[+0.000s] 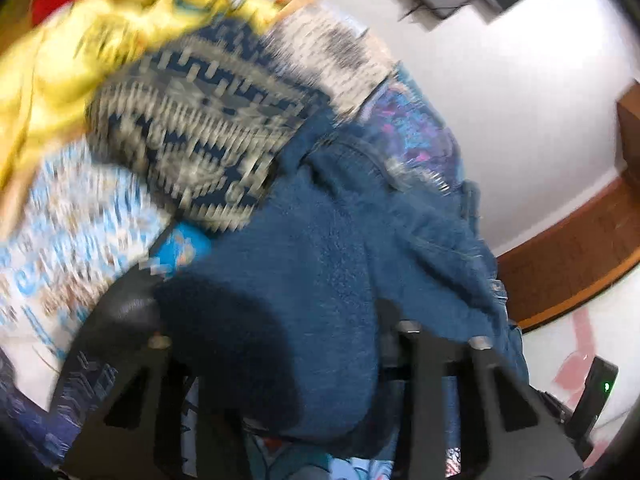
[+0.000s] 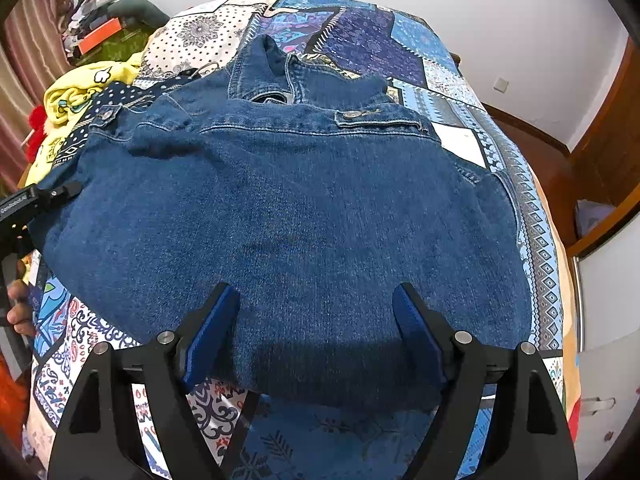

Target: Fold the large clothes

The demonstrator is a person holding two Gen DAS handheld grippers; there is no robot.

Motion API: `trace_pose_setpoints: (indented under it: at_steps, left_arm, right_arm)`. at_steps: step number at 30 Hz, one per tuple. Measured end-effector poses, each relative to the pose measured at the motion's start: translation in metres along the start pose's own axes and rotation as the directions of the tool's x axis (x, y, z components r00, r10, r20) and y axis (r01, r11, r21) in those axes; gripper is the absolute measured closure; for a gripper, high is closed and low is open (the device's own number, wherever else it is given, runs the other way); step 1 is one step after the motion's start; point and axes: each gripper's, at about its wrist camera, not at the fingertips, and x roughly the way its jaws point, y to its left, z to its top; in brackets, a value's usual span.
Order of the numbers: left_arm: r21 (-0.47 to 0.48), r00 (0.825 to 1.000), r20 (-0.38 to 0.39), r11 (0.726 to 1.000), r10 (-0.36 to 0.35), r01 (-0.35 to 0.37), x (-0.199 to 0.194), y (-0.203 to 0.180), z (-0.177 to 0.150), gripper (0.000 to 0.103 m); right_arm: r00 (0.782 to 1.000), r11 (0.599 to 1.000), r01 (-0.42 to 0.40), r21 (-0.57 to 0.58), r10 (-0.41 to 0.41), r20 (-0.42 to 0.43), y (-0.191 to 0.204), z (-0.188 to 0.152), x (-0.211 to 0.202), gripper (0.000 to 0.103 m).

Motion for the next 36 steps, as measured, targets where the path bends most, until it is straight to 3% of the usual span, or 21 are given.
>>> trace_pose_setpoints:
  at_steps: [3,8,11,16,20,25,28,33,36]
  left_arm:
    - [0.024,0.993,0.055,0.995,-0.103,0.102,-0.025,-0.012,0.015,0.076]
    - [0.085,0.985,0.104,0.988,-0.137,0.128,-0.054,-0.040,0.037,0.078]
    - [0.114,0.972,0.171,0.983,-0.160,0.142,-0.076,-0.053,0.051,0.079]
    - [0.204,0.951,0.275,0.975,-0.144,0.089,-0.114,-0.070,0.062,0.079]
    - [0.242,0.954,0.282,0.970,-0.097,0.027,-0.132,-0.075,0.065,0.080]
    - [0.319,0.966,0.257,0.945,-0.008,-0.077,-0.116,-0.082,0.052,0.079]
    - [0.352,0.973,0.230,0.929,0.030,-0.112,-0.097,-0.083,0.040,0.080]
    - [0.370,0.975,0.221,0.923,0.027,-0.110,-0.092,-0.091,0.036,0.080]
    - [0.391,0.975,0.224,0.916,0.005,-0.095,-0.095,-0.107,0.038,0.080]
  right_arm:
    - [1.000,1.000,-0.003,0.010,0.003,-0.021,0.000,0.002,-0.003,0.024]
    - [1.000,1.000,-0.022,-0.009,0.023,0.011,0.016,0.010,-0.022,0.024]
    - [0.999,0.999,-0.041,-0.018,0.041,0.033,0.025,0.016,-0.030,0.024]
    - [0.992,0.993,-0.107,-0.053,0.110,0.066,0.056,0.033,-0.032,0.024]
    - [0.981,0.978,-0.187,-0.092,0.192,0.042,0.095,0.044,-0.017,0.024]
    - [0.968,0.959,-0.250,-0.133,0.247,-0.035,0.134,0.045,0.013,0.024]
    - [0.960,0.958,-0.264,-0.112,0.249,-0.129,0.139,0.038,0.040,0.021]
    - [0.965,0.951,-0.251,-0.180,0.232,-0.119,0.140,0.031,0.046,0.018]
    - [0.948,0.943,-0.302,-0.142,0.282,-0.149,0.126,0.032,0.040,0.018]
